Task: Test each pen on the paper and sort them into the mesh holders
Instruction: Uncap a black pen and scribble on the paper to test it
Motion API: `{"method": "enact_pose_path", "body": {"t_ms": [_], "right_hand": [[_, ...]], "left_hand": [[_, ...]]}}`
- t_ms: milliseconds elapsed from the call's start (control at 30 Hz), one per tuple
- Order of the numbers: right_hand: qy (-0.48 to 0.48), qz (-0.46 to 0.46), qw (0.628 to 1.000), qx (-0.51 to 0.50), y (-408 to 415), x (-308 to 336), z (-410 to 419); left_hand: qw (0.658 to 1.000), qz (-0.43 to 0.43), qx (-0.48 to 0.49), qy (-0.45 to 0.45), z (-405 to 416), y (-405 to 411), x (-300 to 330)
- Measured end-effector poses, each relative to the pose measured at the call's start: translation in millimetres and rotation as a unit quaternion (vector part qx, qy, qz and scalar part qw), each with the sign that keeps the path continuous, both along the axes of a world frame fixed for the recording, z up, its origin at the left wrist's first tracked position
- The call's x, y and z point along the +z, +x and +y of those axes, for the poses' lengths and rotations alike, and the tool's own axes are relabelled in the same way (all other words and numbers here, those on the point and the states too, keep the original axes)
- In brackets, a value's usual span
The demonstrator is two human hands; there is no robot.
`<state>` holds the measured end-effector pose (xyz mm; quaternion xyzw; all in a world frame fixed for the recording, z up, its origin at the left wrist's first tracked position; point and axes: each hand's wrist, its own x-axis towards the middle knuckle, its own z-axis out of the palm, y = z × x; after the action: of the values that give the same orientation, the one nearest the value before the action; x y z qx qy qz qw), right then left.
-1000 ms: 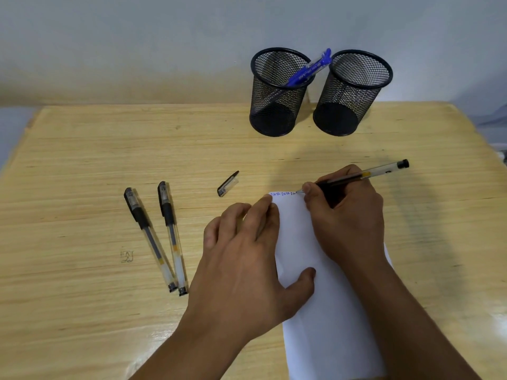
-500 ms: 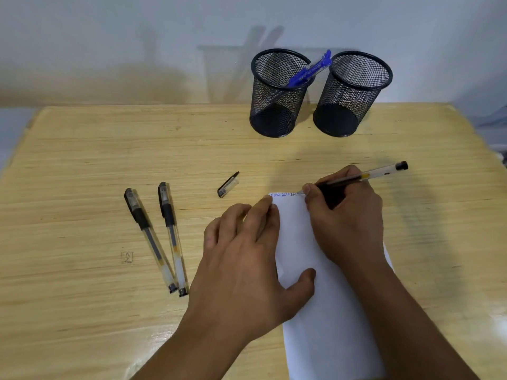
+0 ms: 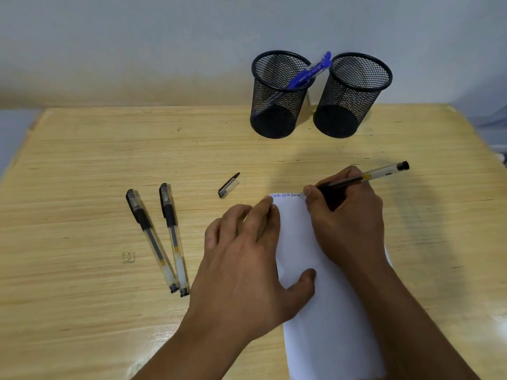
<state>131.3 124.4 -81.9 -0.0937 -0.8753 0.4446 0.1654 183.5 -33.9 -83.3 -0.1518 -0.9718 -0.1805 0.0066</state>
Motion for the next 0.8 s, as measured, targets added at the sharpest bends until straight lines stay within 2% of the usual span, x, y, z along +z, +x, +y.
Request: {"method": "enact_pose_path", "body": {"t_ms": [133,400,500,567,633,800], "right_hand": [[-0.005,0.002,1.000,-0.004,-1.0,-1.1,1.2],[-0.098,-0.006,0.995,-0.020,-1.8,-0.5,12.5],[-0.206,-0.018,0.978,-0.015,-1.7,2.9,20.6],[-0.301,-0.031,0.953,0.004,-1.7,8.7,27.9],[-0.357,-0.043,0.933,0.023,-0.1,14.3,32.9],[-0.341,-0.058,0.938,0.026,18.2,22.3,37.5]], "left_hand": [[1.000,0.007,-0.003,-0.008,0.0,-1.0,-1.1],[1.000,0.004,0.001,-0.009,0.2,-0.3,-0.9],[1.000,0.016,0.003,-0.017,1.0,0.1,-0.6],[1.000,0.023,0.005,-0.017,1.5,0.8,-0.5],[0.999,0.026,0.009,-0.016,1.9,0.9,-1.6],[0.999,0.034,0.026,-0.015,3.2,0.6,-5.2]]}}
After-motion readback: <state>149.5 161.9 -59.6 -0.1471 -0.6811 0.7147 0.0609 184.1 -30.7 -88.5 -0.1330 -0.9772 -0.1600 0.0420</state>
